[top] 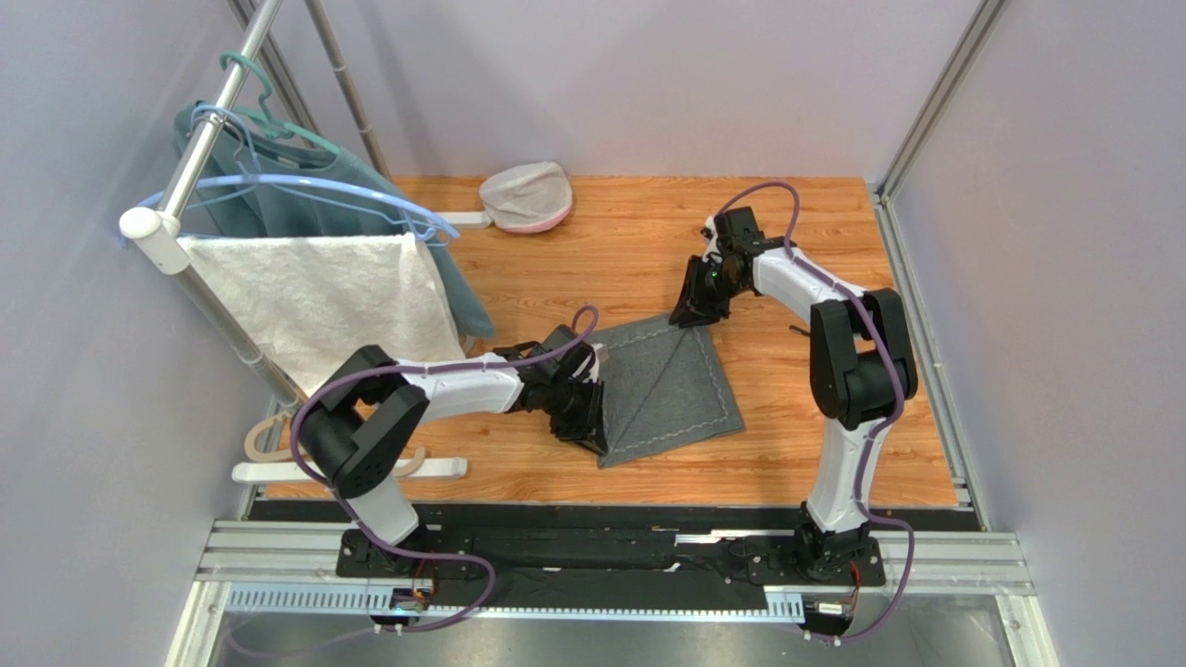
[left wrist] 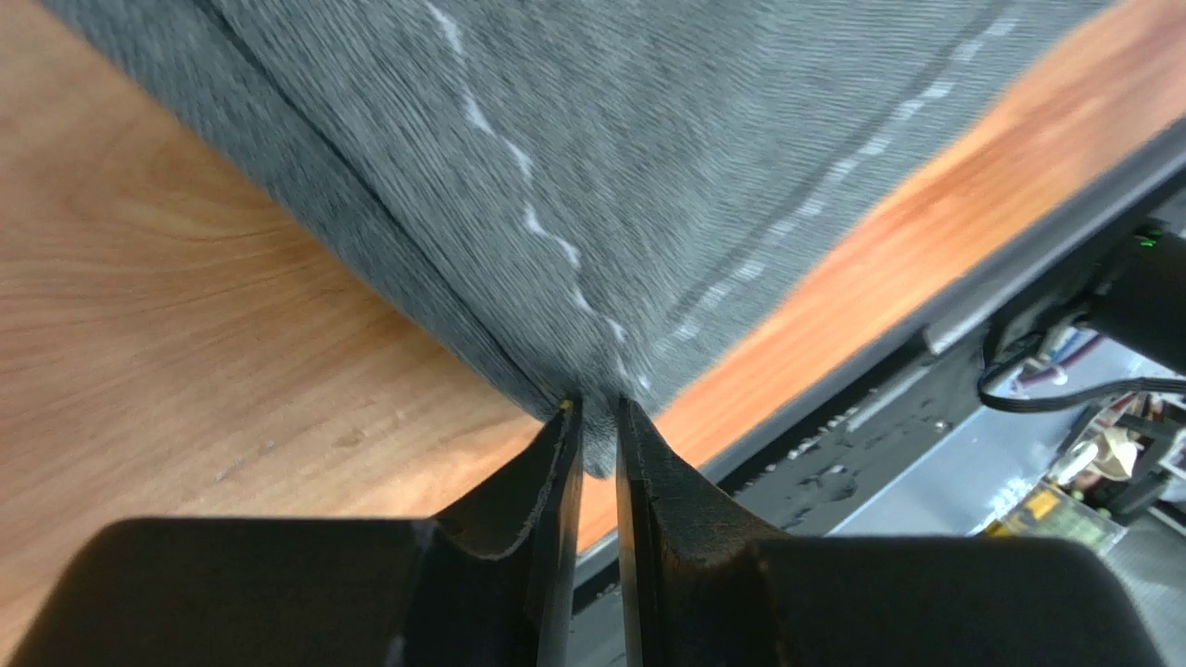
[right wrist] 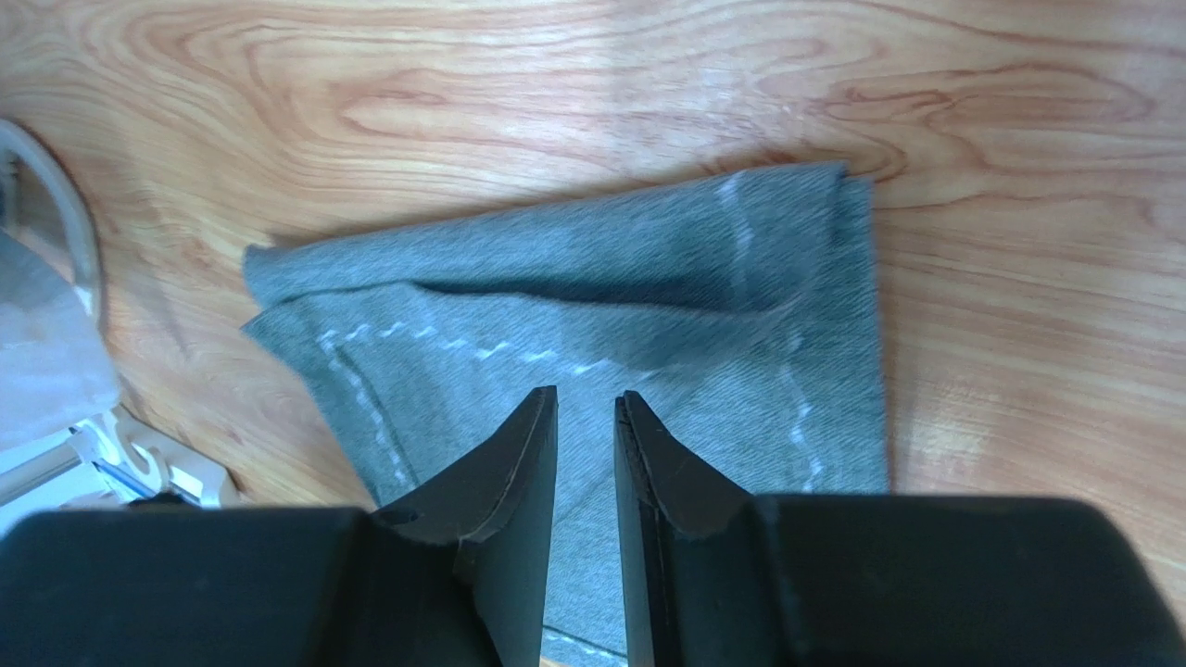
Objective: Fold the napkin into a case and place the utensils inside
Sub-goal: Smooth out the upper triangle-folded napkin at the center of the board.
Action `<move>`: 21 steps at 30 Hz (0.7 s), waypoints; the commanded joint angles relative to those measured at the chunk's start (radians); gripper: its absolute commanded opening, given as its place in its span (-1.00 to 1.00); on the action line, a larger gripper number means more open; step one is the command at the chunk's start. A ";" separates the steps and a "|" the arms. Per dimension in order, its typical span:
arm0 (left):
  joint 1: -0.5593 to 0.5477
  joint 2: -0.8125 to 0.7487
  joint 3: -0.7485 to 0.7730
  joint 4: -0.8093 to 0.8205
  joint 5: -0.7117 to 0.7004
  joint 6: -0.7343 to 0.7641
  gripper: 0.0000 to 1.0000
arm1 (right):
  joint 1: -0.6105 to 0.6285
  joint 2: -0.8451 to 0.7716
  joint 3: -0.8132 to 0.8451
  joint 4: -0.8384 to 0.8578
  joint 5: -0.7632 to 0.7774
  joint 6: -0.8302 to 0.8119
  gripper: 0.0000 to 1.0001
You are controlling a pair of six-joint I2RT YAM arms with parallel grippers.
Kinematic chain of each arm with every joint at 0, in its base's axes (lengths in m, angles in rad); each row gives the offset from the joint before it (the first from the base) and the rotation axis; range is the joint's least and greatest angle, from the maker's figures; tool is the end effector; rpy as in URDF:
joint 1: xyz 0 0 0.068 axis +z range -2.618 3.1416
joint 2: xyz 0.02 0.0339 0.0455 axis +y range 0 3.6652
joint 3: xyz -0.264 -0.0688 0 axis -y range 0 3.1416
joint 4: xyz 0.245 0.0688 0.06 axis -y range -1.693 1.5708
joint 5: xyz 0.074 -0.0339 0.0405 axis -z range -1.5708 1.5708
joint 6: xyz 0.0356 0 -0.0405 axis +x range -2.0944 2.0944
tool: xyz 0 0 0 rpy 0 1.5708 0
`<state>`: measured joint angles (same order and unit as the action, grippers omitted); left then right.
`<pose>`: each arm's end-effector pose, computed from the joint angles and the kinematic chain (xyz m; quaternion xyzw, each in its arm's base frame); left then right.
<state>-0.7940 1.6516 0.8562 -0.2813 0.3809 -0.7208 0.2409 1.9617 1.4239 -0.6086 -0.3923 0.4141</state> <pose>0.2054 -0.2278 0.1494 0.0811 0.9498 -0.2983 0.0484 0.3908 0.1100 0.1862 0.0420 0.9588 0.2468 0.1343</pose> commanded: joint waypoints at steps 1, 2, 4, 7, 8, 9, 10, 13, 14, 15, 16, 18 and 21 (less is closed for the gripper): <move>-0.010 0.042 -0.009 0.076 -0.003 -0.017 -0.54 | -0.014 0.084 0.045 0.061 0.018 -0.030 -0.49; -0.010 0.042 -0.006 0.074 -0.011 -0.016 -0.54 | -0.020 0.107 0.068 0.056 0.026 -0.043 -0.49; -0.013 0.025 -0.005 0.071 -0.030 -0.012 -0.53 | -0.025 0.149 0.124 0.056 0.059 -0.066 -0.49; -0.013 -0.040 0.010 0.010 -0.046 -0.008 -0.50 | -0.026 0.155 0.147 0.043 0.049 -0.078 -0.48; -0.013 -0.068 0.014 -0.002 -0.057 -0.006 -0.48 | -0.026 0.131 0.136 0.044 0.043 -0.075 -0.48; -0.011 -0.097 0.018 -0.013 -0.071 -0.002 -0.46 | -0.023 0.109 0.119 0.049 0.038 -0.071 -0.47; -0.011 -0.148 0.024 -0.047 -0.107 0.006 -0.37 | -0.023 0.088 0.089 0.052 0.033 -0.067 -0.46; 0.010 -0.185 0.085 -0.119 -0.145 0.040 -0.23 | -0.018 0.005 0.040 0.050 0.041 -0.057 -0.42; 0.022 -0.185 0.108 -0.119 -0.134 0.047 -0.22 | -0.015 -0.012 0.020 0.050 0.043 -0.054 -0.36; 0.054 -0.181 0.119 -0.119 -0.125 0.056 -0.21 | -0.015 -0.027 0.015 0.052 0.047 -0.055 -0.32; 0.070 -0.159 0.130 -0.119 -0.111 0.058 -0.17 | -0.012 -0.026 0.013 0.052 0.049 -0.058 -0.31; 0.137 -0.127 0.184 -0.137 -0.094 0.063 -0.12 | -0.012 -0.005 0.035 0.040 0.052 -0.063 -0.29; 0.180 -0.047 0.280 -0.163 -0.122 0.099 0.25 | -0.008 0.000 0.072 -0.006 0.069 -0.069 -0.27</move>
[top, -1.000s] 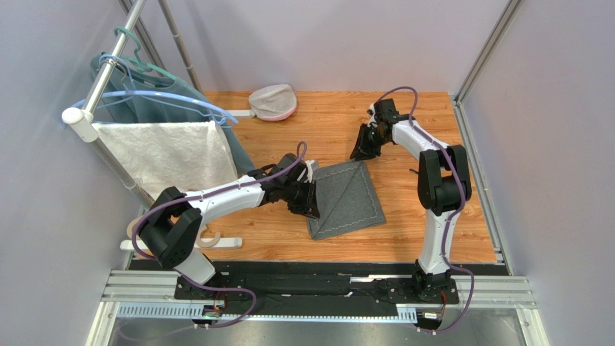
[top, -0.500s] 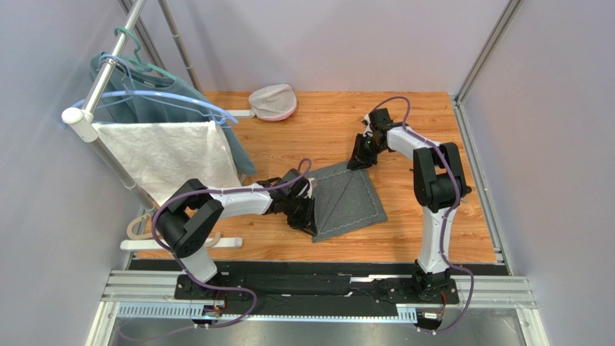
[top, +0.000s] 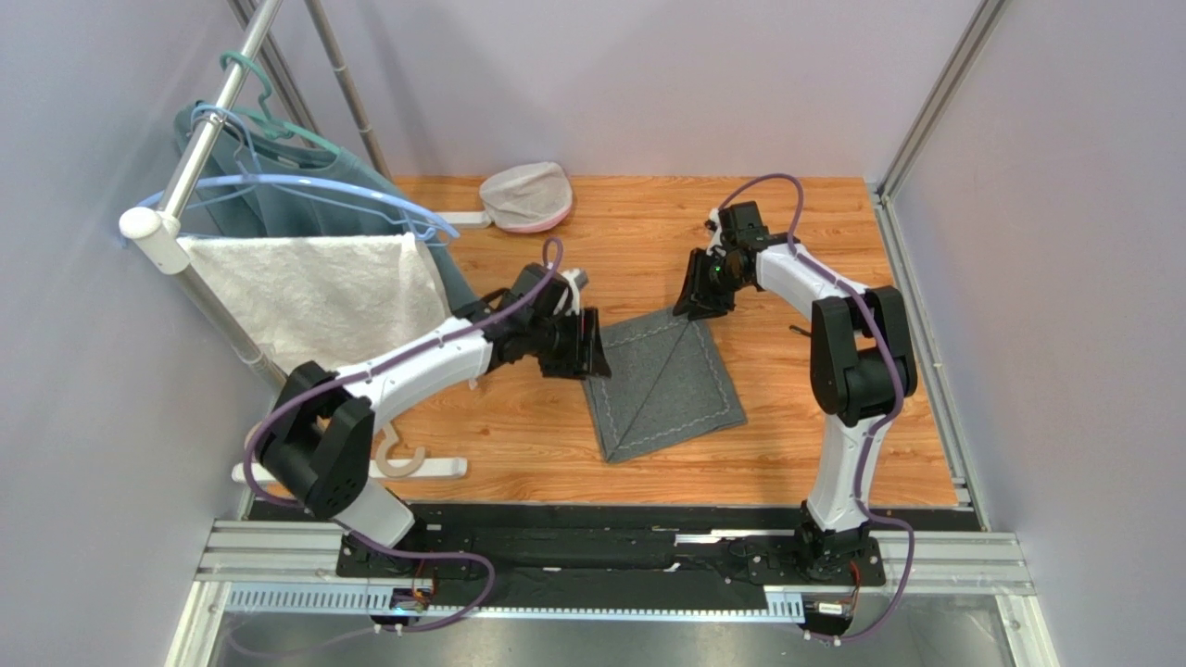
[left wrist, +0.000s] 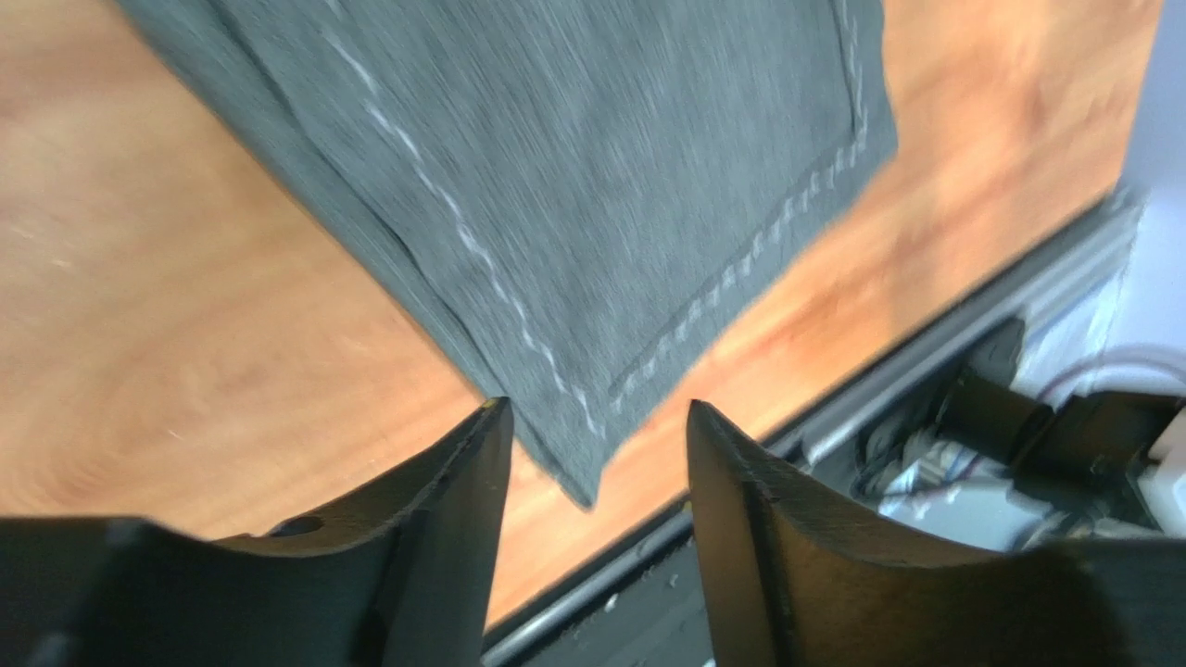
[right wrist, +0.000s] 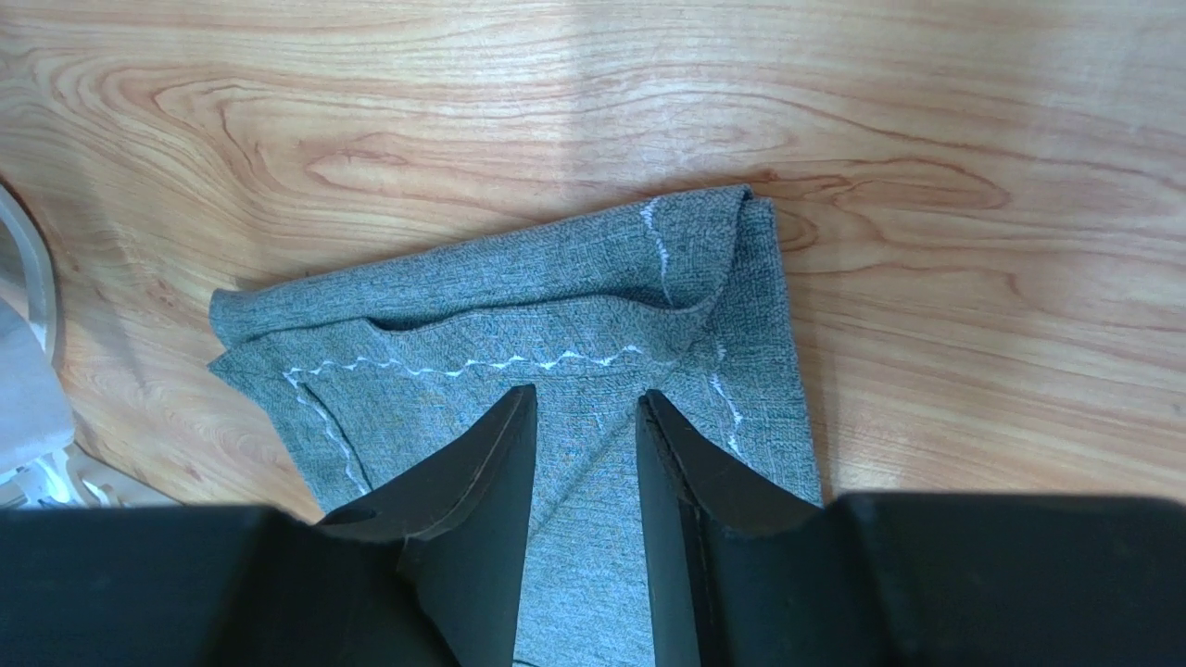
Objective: Fold the napkin into a case and place the utensils inside
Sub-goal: Smooth out the upper triangle-folded napkin at the center of the board, then pick up the upper triangle-folded napkin from the center of the board.
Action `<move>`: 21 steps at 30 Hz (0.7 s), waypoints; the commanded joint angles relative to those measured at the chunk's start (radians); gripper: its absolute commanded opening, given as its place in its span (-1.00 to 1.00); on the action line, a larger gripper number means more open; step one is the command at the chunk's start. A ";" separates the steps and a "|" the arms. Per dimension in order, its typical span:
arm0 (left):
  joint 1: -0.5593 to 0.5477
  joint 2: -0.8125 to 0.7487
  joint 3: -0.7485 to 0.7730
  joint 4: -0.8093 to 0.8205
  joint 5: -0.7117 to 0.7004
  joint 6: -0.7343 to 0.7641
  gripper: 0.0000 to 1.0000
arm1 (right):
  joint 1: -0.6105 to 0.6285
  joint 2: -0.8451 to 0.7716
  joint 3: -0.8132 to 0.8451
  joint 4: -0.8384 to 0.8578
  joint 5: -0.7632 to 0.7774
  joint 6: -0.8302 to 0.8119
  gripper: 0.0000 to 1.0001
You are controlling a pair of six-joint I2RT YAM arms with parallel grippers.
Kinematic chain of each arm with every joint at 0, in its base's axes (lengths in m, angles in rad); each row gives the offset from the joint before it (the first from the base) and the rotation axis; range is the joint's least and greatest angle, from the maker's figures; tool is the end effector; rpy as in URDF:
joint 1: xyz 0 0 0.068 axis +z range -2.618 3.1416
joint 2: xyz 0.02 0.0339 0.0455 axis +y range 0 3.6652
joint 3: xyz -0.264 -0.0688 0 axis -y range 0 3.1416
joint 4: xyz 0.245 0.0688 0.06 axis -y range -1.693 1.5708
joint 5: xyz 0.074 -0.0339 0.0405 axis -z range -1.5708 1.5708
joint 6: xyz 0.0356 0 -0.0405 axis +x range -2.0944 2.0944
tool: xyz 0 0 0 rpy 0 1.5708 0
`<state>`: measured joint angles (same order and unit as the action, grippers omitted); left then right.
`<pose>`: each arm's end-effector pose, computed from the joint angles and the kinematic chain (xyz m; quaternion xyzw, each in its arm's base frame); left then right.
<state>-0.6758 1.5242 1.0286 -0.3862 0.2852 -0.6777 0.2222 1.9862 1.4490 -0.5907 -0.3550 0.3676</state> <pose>0.2438 -0.2083 0.2300 0.0471 0.9317 -0.3136 0.1768 0.4009 0.1033 0.1842 0.0311 0.9605 0.2277 0.1568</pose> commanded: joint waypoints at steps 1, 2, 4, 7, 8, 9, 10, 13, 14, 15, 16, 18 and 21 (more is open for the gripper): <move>0.077 0.129 0.137 -0.086 -0.062 0.070 0.27 | 0.019 -0.039 0.051 -0.044 0.039 -0.028 -0.25; 0.082 0.152 0.190 -0.101 -0.079 0.081 0.29 | 0.037 -0.055 0.054 -0.055 0.056 -0.035 -0.15; 0.113 0.212 0.232 -0.117 -0.098 0.087 0.31 | 0.066 -0.114 0.039 -0.092 0.123 -0.048 -0.04; 0.136 0.307 0.312 -0.150 -0.112 0.075 0.32 | 0.137 -0.187 -0.040 -0.104 0.174 -0.053 0.10; 0.142 0.329 0.356 -0.161 -0.113 0.079 0.32 | 0.167 -0.231 -0.065 -0.104 0.188 -0.047 0.11; 0.142 0.347 0.375 -0.166 -0.122 0.086 0.31 | 0.178 -0.251 -0.085 -0.107 0.191 -0.045 0.11; 0.142 0.376 0.392 -0.187 -0.142 0.087 0.31 | 0.192 -0.269 -0.125 -0.107 0.191 -0.036 0.12; 0.142 0.418 0.427 -0.206 -0.176 0.093 0.32 | 0.246 -0.326 -0.165 -0.109 0.197 -0.027 0.13; 0.142 0.427 0.441 -0.215 -0.182 0.096 0.33 | 0.281 -0.342 -0.183 -0.109 0.200 -0.025 0.17; 0.142 0.435 0.444 -0.218 -0.187 0.101 0.33 | 0.298 -0.366 -0.191 -0.109 0.206 -0.024 0.19; 0.142 0.445 0.444 -0.221 -0.190 0.101 0.32 | 0.315 -0.380 -0.199 -0.112 0.224 -0.022 0.22; 0.142 0.450 0.439 -0.224 -0.193 0.099 0.30 | 0.364 -0.412 -0.220 -0.110 0.241 -0.015 0.28; 0.143 0.452 0.418 -0.212 -0.201 0.099 0.29 | 0.434 -0.432 -0.234 -0.113 0.260 -0.015 0.33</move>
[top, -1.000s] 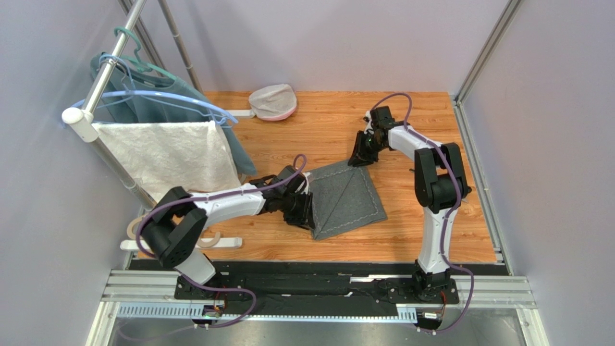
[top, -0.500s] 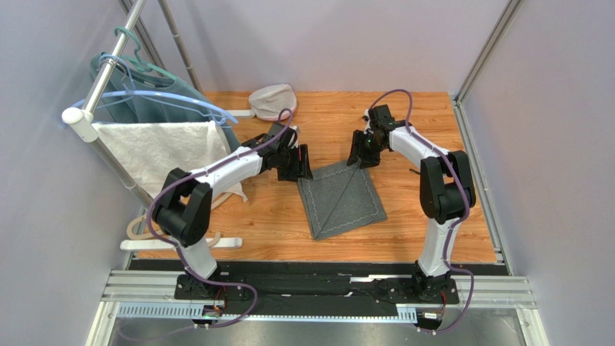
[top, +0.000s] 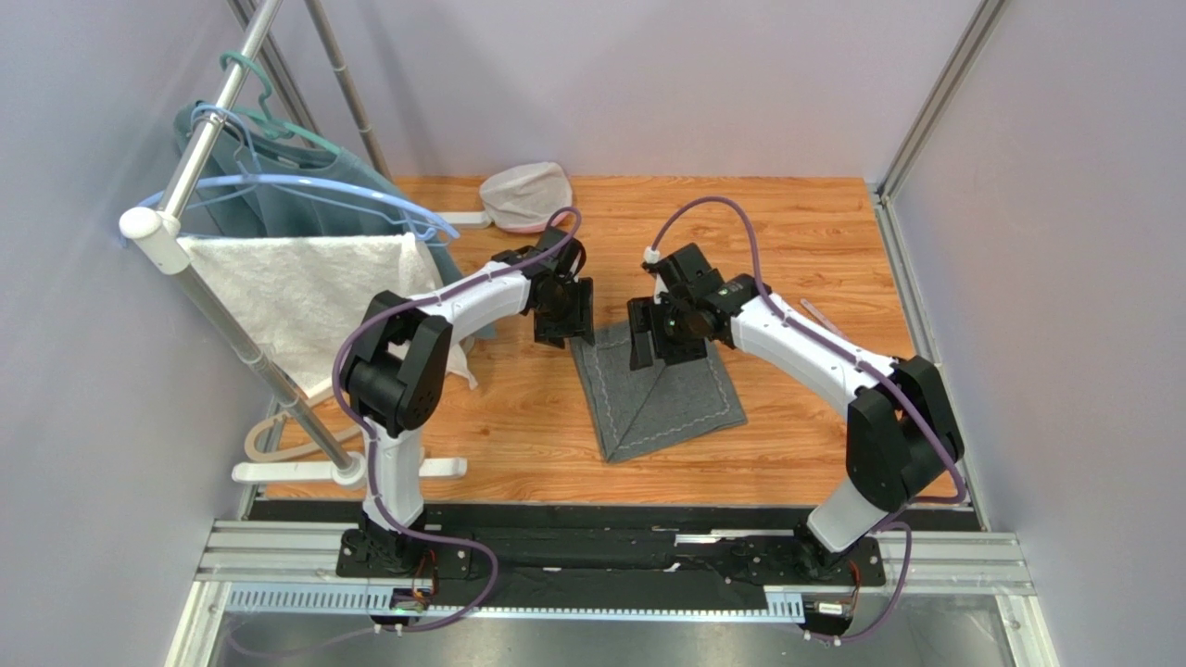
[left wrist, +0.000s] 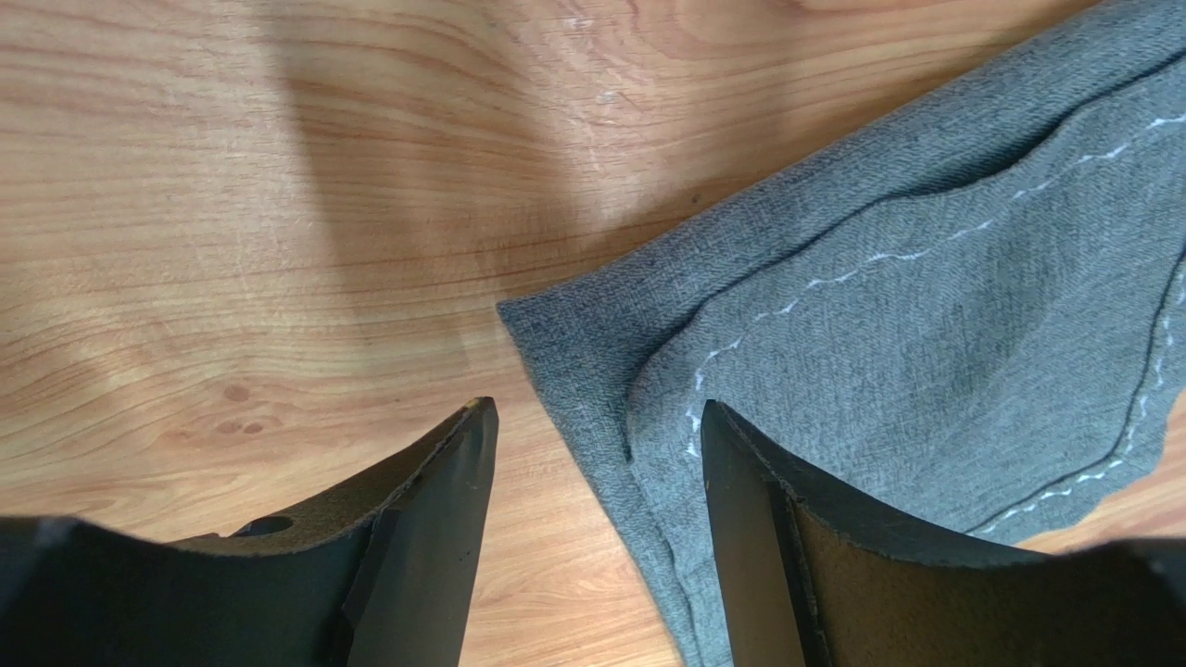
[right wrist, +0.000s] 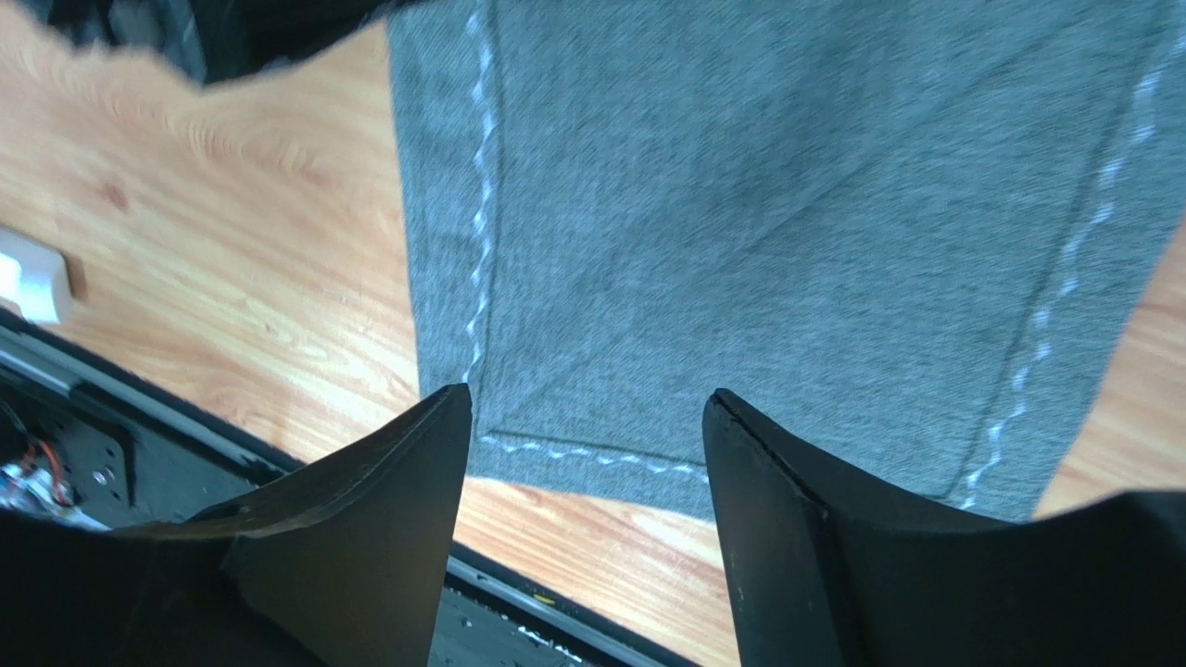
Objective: Fold the napkin into a case and place the utensils inside
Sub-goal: Pick up the upper triangle-folded napkin from the center of the board.
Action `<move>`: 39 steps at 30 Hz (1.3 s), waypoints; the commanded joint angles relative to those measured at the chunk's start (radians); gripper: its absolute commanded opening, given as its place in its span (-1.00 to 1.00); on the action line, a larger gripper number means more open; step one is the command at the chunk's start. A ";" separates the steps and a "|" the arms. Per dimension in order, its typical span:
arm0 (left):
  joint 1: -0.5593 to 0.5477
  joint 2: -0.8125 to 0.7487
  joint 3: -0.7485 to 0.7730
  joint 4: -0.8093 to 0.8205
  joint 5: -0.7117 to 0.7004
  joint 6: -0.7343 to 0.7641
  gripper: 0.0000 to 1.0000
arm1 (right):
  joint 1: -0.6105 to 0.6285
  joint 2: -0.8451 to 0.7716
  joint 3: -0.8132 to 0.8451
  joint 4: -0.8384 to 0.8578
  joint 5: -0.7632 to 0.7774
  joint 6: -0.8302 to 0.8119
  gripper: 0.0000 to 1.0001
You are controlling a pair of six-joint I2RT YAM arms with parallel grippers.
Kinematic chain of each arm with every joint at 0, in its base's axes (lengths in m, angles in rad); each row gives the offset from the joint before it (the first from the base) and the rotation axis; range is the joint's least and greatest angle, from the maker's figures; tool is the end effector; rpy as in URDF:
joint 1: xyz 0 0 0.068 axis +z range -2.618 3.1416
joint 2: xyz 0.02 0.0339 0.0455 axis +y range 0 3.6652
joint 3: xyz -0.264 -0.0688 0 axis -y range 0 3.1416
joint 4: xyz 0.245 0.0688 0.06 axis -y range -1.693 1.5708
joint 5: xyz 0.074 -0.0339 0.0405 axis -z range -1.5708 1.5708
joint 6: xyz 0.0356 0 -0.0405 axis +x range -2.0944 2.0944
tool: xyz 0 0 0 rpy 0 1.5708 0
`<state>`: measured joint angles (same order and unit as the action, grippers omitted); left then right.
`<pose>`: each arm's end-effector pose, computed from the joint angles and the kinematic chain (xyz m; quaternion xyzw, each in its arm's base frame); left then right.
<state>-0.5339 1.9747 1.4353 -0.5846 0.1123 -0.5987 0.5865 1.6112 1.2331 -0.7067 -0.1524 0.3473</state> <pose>0.3527 -0.2131 0.1833 -0.0191 0.9735 -0.1649 0.1573 0.2731 0.1880 0.2461 -0.1337 0.9587 0.1740 0.1810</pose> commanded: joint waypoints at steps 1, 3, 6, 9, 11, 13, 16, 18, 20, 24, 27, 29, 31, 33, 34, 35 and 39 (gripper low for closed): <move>0.003 0.006 0.011 -0.011 -0.031 0.019 0.29 | 0.090 -0.060 -0.021 0.003 0.074 0.007 0.34; 0.006 0.018 0.011 0.003 -0.019 0.017 0.28 | 0.151 -0.054 -0.029 0.010 0.086 0.010 0.35; 0.014 0.052 0.013 0.026 -0.002 0.016 0.15 | 0.237 -0.027 -0.026 0.036 0.129 0.019 0.35; 0.026 0.046 -0.013 0.066 0.007 0.001 -0.04 | 0.331 0.013 -0.021 0.065 0.218 0.009 0.34; 0.032 0.039 -0.027 0.088 0.012 -0.006 -0.14 | 0.378 0.065 0.002 0.065 0.273 -0.008 0.26; 0.035 0.032 -0.033 0.095 0.012 -0.004 -0.22 | 0.423 0.104 0.034 0.038 0.336 -0.034 0.20; 0.043 0.029 -0.033 0.101 0.021 -0.004 -0.31 | 0.470 0.159 0.051 0.021 0.404 -0.057 0.15; 0.043 0.030 -0.033 0.108 0.032 -0.007 -0.32 | 0.504 0.180 0.051 0.020 0.431 -0.065 0.11; 0.043 0.030 -0.032 0.112 0.047 -0.012 -0.35 | 0.526 0.182 0.051 0.015 0.494 -0.067 0.05; 0.043 0.035 -0.039 0.123 0.055 -0.015 -0.35 | 0.550 0.164 0.052 0.000 0.528 -0.093 0.02; 0.043 0.041 -0.042 0.127 0.059 -0.018 -0.35 | 0.569 0.161 0.058 0.010 0.489 -0.131 0.00; 0.043 0.041 -0.041 0.127 0.063 -0.019 -0.35 | 0.576 0.176 0.057 0.016 0.458 -0.148 -0.13; 0.043 0.041 -0.039 0.126 0.063 -0.021 -0.35 | 0.582 0.191 0.052 0.024 0.442 -0.171 -0.21; 0.043 0.041 -0.039 0.123 0.063 -0.019 -0.35 | 0.582 0.197 0.039 0.041 0.433 -0.186 -0.30; 0.043 0.041 -0.036 0.123 0.064 -0.019 -0.35 | 0.582 0.202 0.029 0.045 0.432 -0.198 -0.31; 0.043 0.041 -0.036 0.120 0.064 -0.019 -0.35 | 0.582 0.210 0.028 0.047 0.430 -0.203 -0.32; 0.043 0.038 -0.036 0.120 0.063 -0.019 -0.36 | 0.578 0.213 0.009 0.072 0.397 -0.214 -0.36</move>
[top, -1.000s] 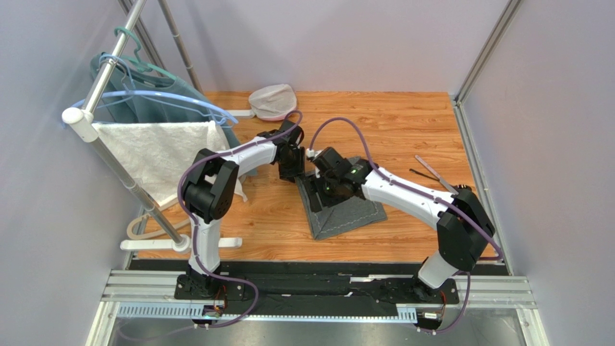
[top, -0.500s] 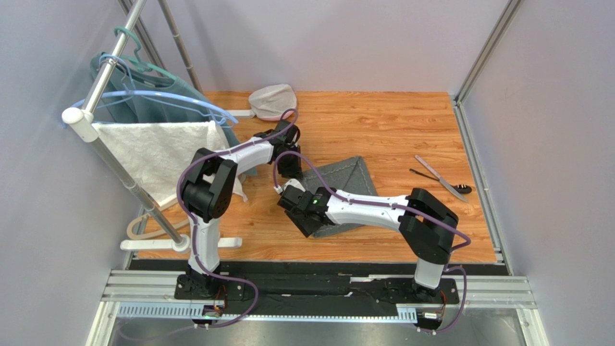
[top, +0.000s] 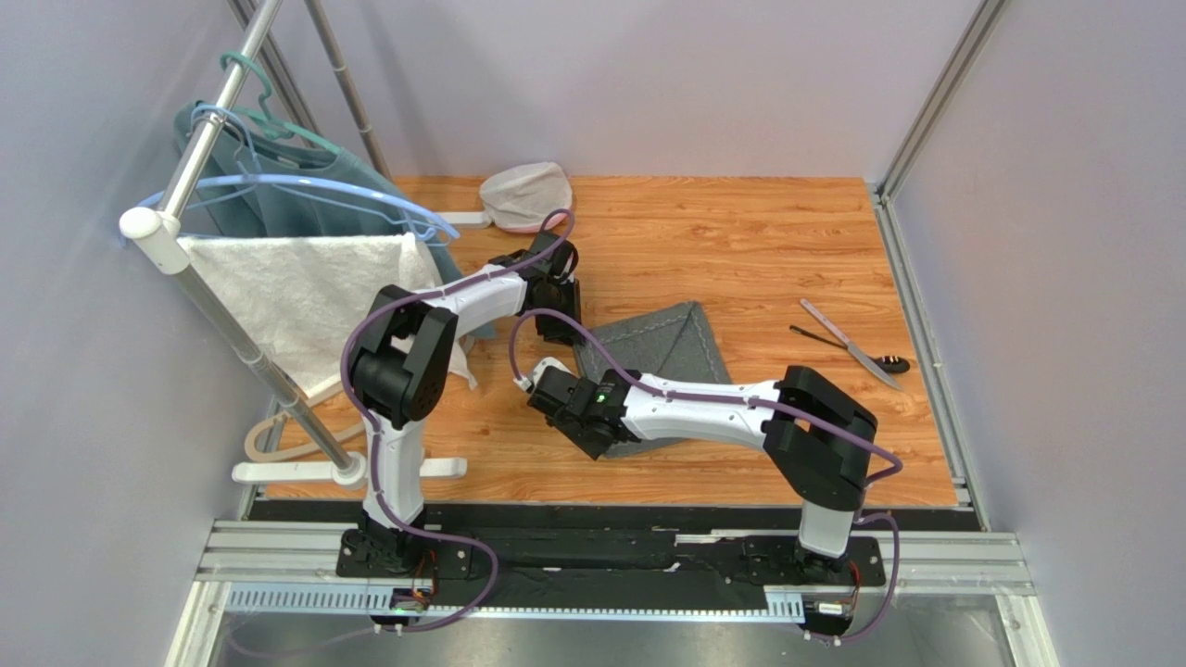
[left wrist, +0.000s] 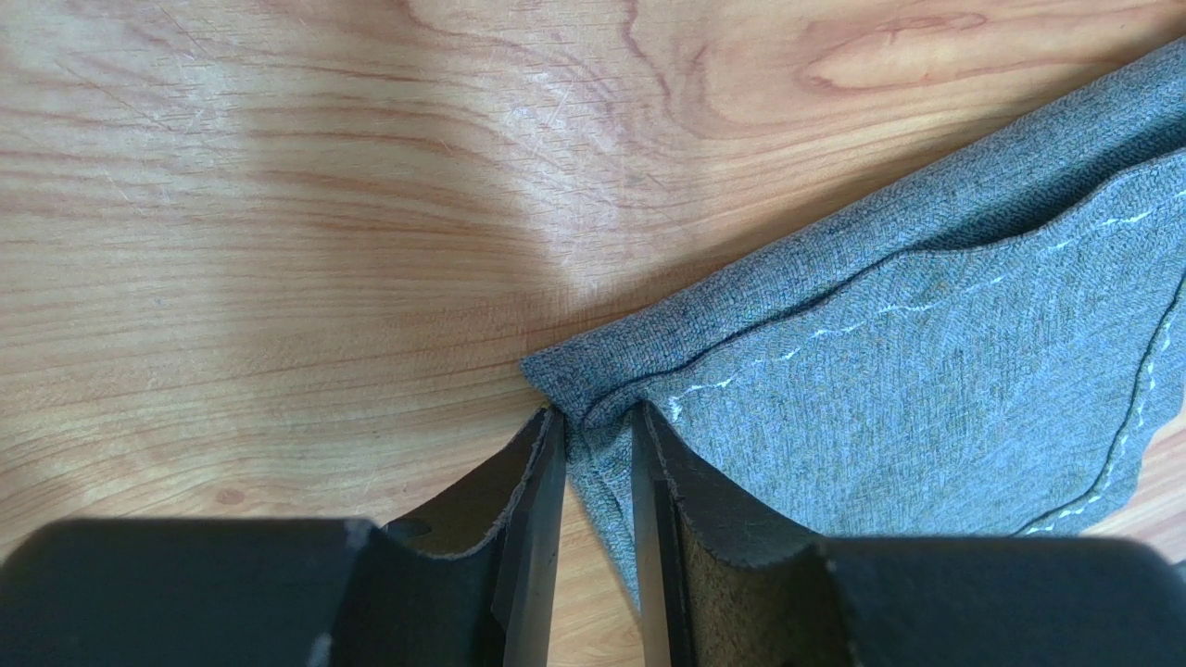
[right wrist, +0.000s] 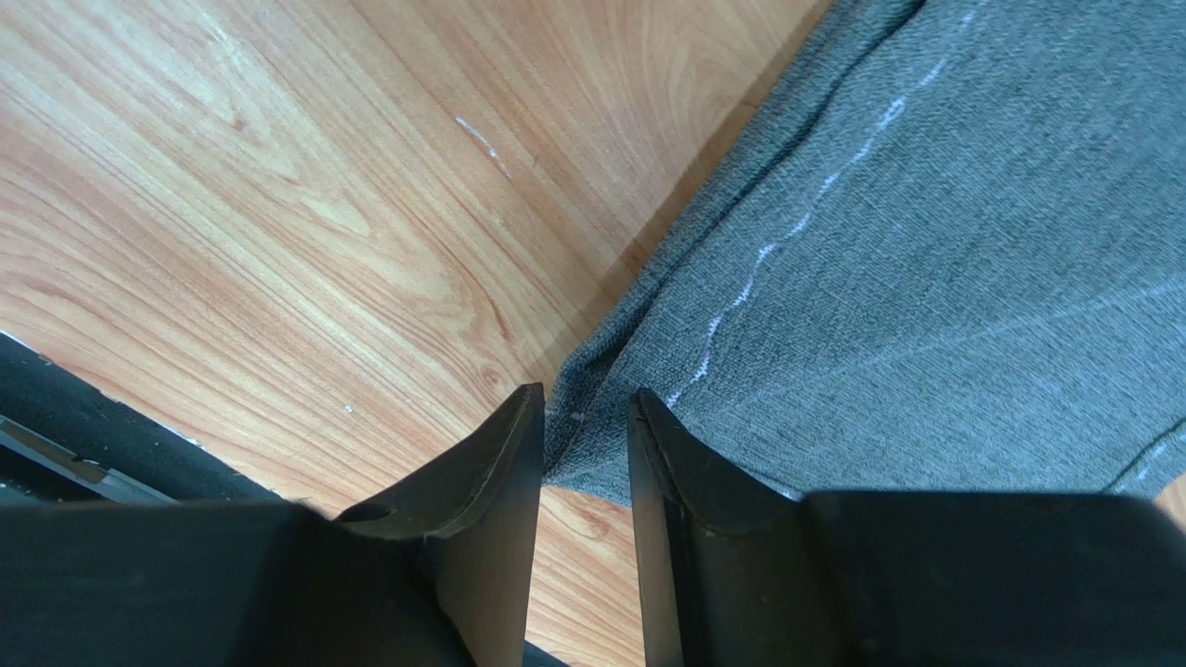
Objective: Fold the napkin into a case and place the utensils inside
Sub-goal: Pick up the upper triangle-folded napkin from the center of the board.
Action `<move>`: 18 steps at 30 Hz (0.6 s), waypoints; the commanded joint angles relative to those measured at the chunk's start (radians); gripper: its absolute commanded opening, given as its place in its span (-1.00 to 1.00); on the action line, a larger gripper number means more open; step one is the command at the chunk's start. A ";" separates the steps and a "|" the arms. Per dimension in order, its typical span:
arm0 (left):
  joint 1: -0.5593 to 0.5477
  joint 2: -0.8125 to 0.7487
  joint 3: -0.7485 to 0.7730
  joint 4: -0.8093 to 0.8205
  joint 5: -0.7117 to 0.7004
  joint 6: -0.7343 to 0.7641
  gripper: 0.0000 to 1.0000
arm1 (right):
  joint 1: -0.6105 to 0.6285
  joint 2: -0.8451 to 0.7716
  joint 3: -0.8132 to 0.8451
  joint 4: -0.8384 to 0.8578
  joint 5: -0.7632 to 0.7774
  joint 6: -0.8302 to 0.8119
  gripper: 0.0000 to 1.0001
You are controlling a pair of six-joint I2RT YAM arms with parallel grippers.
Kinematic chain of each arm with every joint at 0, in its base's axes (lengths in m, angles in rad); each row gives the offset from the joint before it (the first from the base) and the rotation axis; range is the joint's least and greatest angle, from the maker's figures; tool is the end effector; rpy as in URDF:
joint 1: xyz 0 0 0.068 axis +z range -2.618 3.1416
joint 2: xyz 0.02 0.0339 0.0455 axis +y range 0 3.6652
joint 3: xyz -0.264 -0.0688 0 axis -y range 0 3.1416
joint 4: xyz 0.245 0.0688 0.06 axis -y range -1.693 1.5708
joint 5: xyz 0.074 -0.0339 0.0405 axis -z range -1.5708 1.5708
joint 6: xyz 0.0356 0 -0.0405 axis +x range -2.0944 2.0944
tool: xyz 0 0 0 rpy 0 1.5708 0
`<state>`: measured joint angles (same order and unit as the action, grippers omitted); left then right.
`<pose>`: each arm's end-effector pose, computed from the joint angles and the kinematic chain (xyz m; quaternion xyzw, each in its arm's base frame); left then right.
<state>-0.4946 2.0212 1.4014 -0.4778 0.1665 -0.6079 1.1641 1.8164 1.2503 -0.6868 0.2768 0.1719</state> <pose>0.3659 -0.2041 0.1606 -0.0354 0.9683 -0.1912 0.1566 0.1501 0.3240 0.1860 -0.4463 0.8705 -0.0098 0.2074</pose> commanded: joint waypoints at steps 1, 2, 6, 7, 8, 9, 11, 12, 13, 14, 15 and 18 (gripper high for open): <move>0.004 -0.009 -0.004 0.011 0.007 -0.009 -0.35 | -0.003 0.009 -0.020 0.056 -0.037 -0.038 -0.37; 0.004 -0.009 -0.002 0.010 0.007 -0.009 -0.36 | -0.004 0.009 -0.025 0.059 -0.040 -0.037 -0.37; 0.004 -0.007 -0.001 0.011 0.010 -0.009 -0.36 | -0.018 0.018 -0.049 0.066 -0.022 -0.037 -0.35; 0.004 -0.004 -0.002 0.011 0.010 -0.007 -0.36 | -0.017 0.018 -0.055 0.063 -0.015 -0.038 -0.34; 0.004 -0.004 -0.001 0.010 0.008 -0.007 -0.36 | -0.018 0.017 -0.069 0.064 -0.011 -0.040 -0.33; 0.002 -0.003 -0.002 0.010 0.011 -0.006 -0.36 | -0.020 0.014 -0.074 0.066 -0.016 -0.038 -0.33; 0.004 0.002 -0.001 0.011 0.011 -0.006 -0.35 | -0.023 0.015 -0.087 0.069 -0.018 -0.037 -0.29; 0.002 0.004 0.001 0.011 0.011 -0.006 -0.36 | -0.021 0.018 -0.089 0.067 -0.018 -0.037 -0.27; 0.004 0.004 0.001 0.011 0.011 -0.006 -0.36 | -0.023 0.024 -0.092 0.069 -0.016 -0.035 -0.22; 0.004 0.005 -0.001 0.010 0.011 -0.006 -0.36 | -0.021 0.026 -0.097 0.072 -0.018 -0.035 -0.21; 0.004 0.005 0.001 0.011 0.013 -0.004 -0.36 | -0.021 0.026 -0.101 0.073 -0.016 -0.031 -0.19; 0.004 0.007 -0.001 0.010 0.005 0.000 -0.36 | -0.026 0.023 -0.114 0.081 -0.024 -0.026 -0.12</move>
<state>-0.4946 2.0216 1.4014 -0.4789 0.1745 -0.6075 1.1442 1.8294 1.1702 -0.6426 0.2573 0.1432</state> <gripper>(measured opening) 0.323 0.427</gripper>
